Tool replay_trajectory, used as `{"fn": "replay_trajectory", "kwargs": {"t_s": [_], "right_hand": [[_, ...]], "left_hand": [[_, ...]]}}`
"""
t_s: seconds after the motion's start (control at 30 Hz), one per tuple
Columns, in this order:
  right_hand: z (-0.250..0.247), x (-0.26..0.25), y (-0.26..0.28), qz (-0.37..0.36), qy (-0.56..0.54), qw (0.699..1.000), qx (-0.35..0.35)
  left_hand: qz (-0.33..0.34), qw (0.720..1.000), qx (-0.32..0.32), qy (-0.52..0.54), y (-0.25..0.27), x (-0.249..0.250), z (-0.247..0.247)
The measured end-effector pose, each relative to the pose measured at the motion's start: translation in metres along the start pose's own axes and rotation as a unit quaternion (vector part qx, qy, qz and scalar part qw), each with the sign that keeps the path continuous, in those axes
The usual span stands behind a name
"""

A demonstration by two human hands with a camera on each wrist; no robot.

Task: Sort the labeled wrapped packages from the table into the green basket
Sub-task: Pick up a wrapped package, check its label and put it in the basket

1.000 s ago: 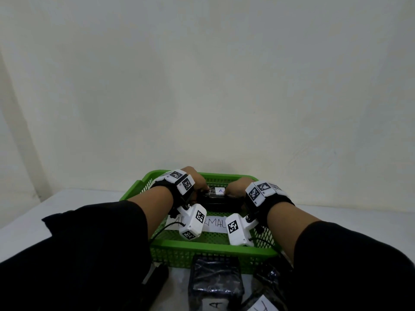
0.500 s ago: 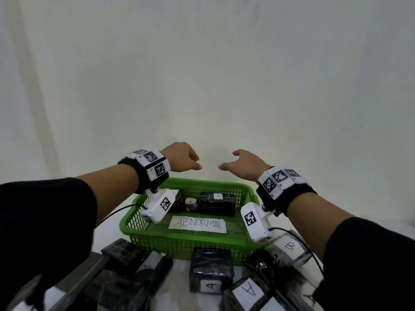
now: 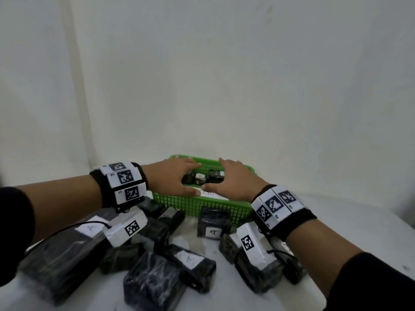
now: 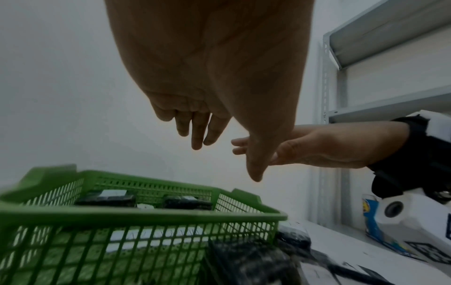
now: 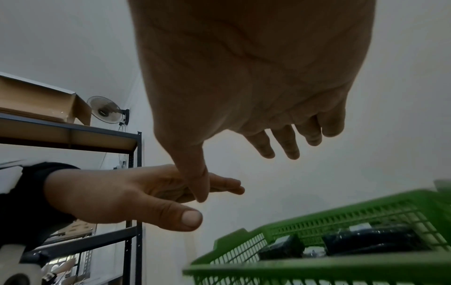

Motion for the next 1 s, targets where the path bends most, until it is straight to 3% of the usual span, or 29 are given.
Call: {"fn": "replay_trajectory", "kwargs": {"t_s": [0.33,0.57,0.8,1.0], "right_hand": [[0.045,-0.026,0.065,-0.048,-0.006,0.996,-0.076],[0.068,-0.044,0.091,-0.092,-0.029,0.991,-0.093],[0.084,-0.072,0.119,-0.145,-0.028,0.983,-0.109],[0.107,-0.080,0.122,-0.172,0.016,0.979,-0.107]], "left_hand": [[-0.009,0.998,-0.053,0.028,0.064,0.012,0.038],[-0.015,0.997,-0.034,0.063,0.102,-0.002,0.060],[0.041,0.992,-0.016,0.116,0.143,-0.001,0.068],[0.063,0.991,-0.064,0.104,0.155,0.001,0.067]]}}
Point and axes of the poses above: each hand's wrist, its own y-axis away from the middle knuckle, its own z-axis out of the palm, x = y × z, the point moved 2 cm from there along -y, towards the middle knuckle, and after that the axes turned 3 degrees about -z, right-handed, at the moved point
